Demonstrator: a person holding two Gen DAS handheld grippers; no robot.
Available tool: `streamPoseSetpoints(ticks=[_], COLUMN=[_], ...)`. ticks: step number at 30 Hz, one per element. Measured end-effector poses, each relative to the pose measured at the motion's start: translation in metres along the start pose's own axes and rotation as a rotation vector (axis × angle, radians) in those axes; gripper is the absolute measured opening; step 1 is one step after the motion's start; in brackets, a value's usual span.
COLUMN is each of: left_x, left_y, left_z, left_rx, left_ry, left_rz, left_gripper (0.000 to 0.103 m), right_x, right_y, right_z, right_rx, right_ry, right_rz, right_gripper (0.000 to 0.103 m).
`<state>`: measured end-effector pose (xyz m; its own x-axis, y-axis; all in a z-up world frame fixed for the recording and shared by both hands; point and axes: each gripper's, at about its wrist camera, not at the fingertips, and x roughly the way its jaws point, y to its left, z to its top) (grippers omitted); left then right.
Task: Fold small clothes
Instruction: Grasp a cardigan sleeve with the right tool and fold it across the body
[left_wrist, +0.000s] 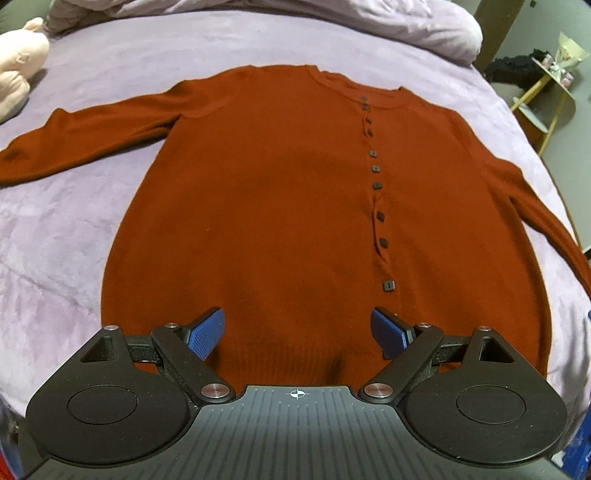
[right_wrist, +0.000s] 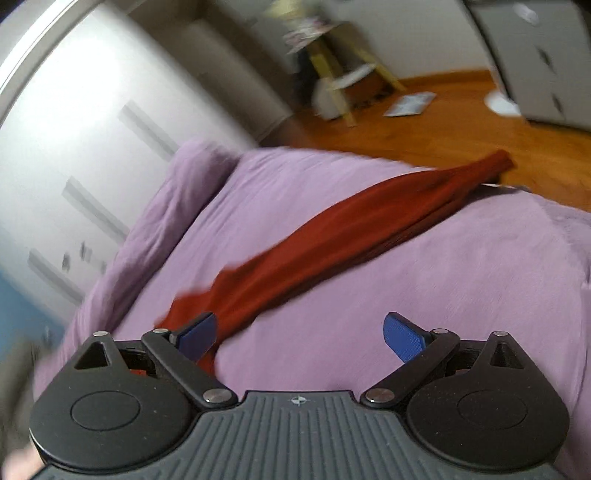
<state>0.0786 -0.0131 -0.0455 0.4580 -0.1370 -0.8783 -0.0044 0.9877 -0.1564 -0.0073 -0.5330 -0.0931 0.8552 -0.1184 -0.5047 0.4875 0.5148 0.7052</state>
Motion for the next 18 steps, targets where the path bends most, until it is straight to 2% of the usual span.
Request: streamPoseSetpoints(ticks=[2, 4, 5, 6, 8, 11, 12, 13, 15, 17, 18], left_x=[0.002, 0.006, 0.008, 0.010, 0.015, 0.019, 0.020, 0.021, 0.021, 0.021, 0.020], left_y=[-0.001, -0.001, -0.002, -0.002, -0.004, -0.007, -0.007, -0.007, -0.006, -0.003, -0.003], left_z=[0.001, 0.002, 0.002, 0.003, 0.006, 0.008, 0.009, 0.010, 0.012, 0.016, 0.018], left_rx=[0.006, 0.003, -0.001, -0.005, -0.008, 0.000, 0.004, 0.007, 0.008, 0.009, 0.008], left_ry=[0.004, 0.008, 0.013, 0.020, 0.032, 0.040, 0.040, 0.041, 0.037, 0.028, 0.020], left_rz=[0.015, 0.025, 0.025, 0.024, 0.024, 0.017, 0.013, 0.011, 0.006, -0.004, -0.009], left_gripper=[0.090, 0.090, 0.090, 0.090, 0.090, 0.088, 0.087, 0.087, 0.087, 0.087, 0.087], right_x=[0.013, 0.026, 0.033, 0.039, 0.046, 0.056, 0.060, 0.062, 0.065, 0.057, 0.053], right_y=[-0.021, -0.040, -0.047, -0.054, -0.065, -0.076, -0.078, -0.080, -0.065, -0.021, 0.011], right_z=[0.018, 0.032, 0.037, 0.040, 0.046, 0.047, 0.046, 0.052, 0.058, 0.057, 0.052], right_rx=[0.104, 0.189, 0.223, 0.255, 0.299, 0.349, 0.356, 0.350, 0.267, 0.068, -0.056], right_ry=[-0.030, -0.047, -0.047, -0.053, -0.070, -0.092, -0.094, -0.091, -0.108, -0.143, -0.154], right_rz=[-0.019, -0.034, -0.041, -0.044, -0.049, -0.055, -0.066, -0.077, -0.121, -0.118, -0.077], right_gripper=[0.086, 0.067, 0.061, 0.052, 0.042, 0.022, 0.011, 0.007, 0.007, 0.006, 0.006])
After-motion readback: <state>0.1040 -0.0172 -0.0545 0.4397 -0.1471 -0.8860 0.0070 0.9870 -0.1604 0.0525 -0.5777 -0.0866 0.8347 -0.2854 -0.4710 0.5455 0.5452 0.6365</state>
